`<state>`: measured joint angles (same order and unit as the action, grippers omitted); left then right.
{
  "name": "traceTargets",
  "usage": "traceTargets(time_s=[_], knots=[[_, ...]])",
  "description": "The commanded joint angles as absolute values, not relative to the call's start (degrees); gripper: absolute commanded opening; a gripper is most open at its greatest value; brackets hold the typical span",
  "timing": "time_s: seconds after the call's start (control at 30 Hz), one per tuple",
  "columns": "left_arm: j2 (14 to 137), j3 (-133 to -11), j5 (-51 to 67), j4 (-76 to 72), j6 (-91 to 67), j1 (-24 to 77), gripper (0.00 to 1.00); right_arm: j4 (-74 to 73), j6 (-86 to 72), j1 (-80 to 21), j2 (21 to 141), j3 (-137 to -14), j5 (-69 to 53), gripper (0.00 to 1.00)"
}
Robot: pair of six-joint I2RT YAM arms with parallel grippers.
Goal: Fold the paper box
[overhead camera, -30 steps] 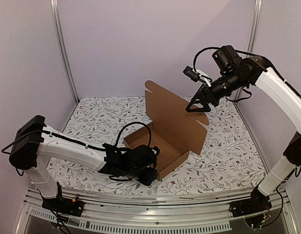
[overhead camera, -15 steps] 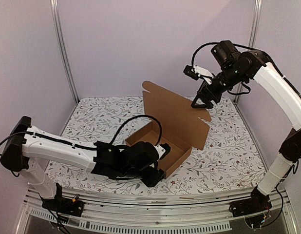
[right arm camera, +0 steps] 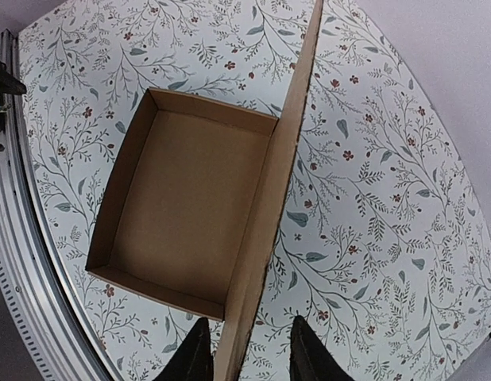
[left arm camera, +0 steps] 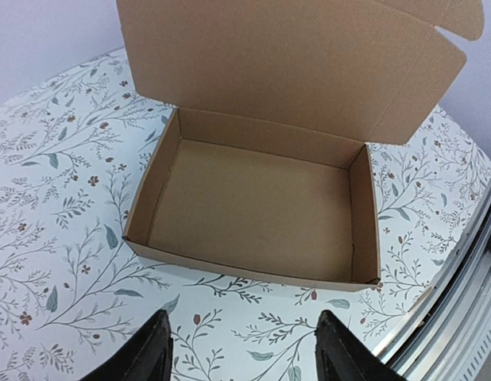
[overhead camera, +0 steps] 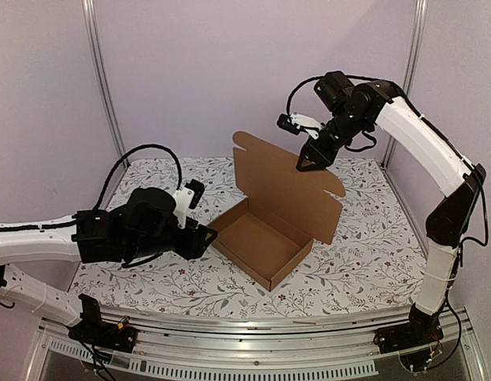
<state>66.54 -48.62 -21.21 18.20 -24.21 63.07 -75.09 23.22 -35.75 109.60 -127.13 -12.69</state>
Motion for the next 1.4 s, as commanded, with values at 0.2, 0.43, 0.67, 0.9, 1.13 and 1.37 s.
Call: traceTargets(time_s=[0.2,0.43,0.67,0.9,1.13,1.37], knots=[[57.5,-38.3,-25.2,4.0,-9.8,58.3,0.68,-79.8,26.3,-38.3,109.3,-127.7,-17.0,0.02],[60.7,-31.6,-7.9,-17.3,-0.1,47.9,0.75,-84.7,33.1,-38.3,102.7,-123.4,-20.2,0.0],[68.3,-32.1,-0.5,-24.0,3.8,41.5,0.79,-85.1,37.2,-38.3,96.6,-117.6,-22.2,0.0],[77.3,-35.3,10.9,-28.1,5.3,35.1,0.77,-85.6,38.8,-38.2,94.5,-115.3,-23.4,0.0],[83.3,-41.3,20.5,-27.6,7.3,34.9,0.68,-84.4,37.6,-38.2,94.6,-114.4,-25.0,0.0],[86.0,-44.9,19.3,-27.4,5.9,36.7,0.34,-80.3,33.6,-37.9,95.4,-113.6,-23.0,0.0]])
